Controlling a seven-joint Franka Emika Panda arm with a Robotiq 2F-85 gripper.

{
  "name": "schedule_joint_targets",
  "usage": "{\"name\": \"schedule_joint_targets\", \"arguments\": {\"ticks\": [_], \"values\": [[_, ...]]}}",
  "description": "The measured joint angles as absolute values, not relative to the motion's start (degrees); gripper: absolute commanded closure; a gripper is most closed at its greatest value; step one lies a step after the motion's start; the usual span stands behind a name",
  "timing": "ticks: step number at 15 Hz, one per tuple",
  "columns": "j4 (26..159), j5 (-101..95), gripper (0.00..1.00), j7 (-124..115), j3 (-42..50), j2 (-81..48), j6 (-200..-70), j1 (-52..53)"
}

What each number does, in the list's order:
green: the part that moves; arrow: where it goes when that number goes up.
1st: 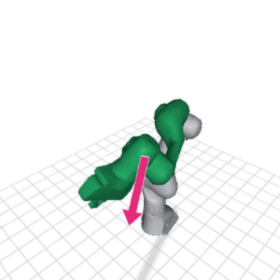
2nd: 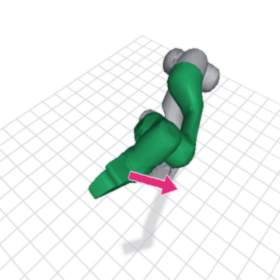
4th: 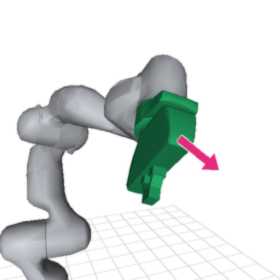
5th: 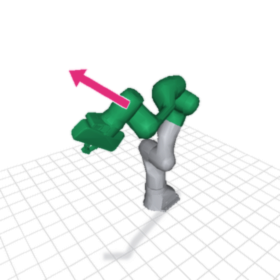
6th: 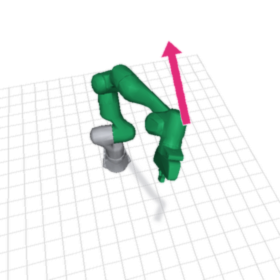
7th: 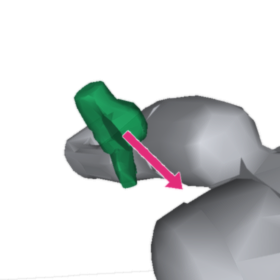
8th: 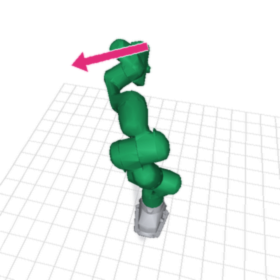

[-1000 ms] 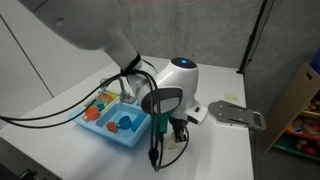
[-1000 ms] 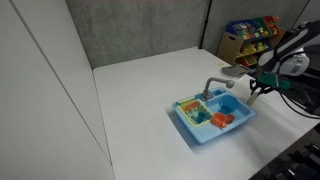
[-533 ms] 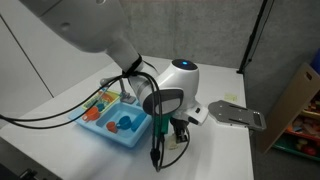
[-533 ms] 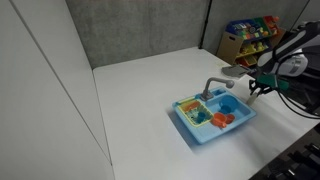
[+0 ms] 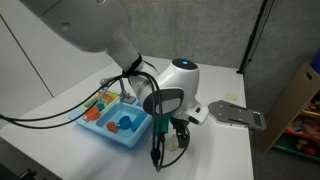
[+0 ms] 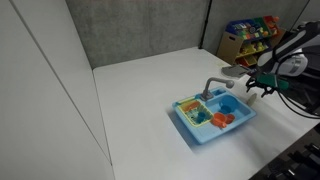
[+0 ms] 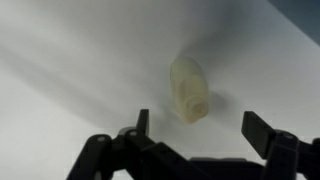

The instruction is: Remove the white bottle from the sink

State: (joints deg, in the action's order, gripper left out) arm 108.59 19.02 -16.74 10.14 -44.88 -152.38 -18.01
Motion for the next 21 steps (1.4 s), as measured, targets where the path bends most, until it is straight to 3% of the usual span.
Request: {"name": "schedule_joint_targets", "arguments": {"ticks": [8, 21], "values": [[109.25, 17.63, 0.0, -16.4, 10.37, -42.46, -148.37, -17.13], [119.74, 8.33, 0.0, -16.52, 13.63, -27.99, -144.14, -9.61]]}}
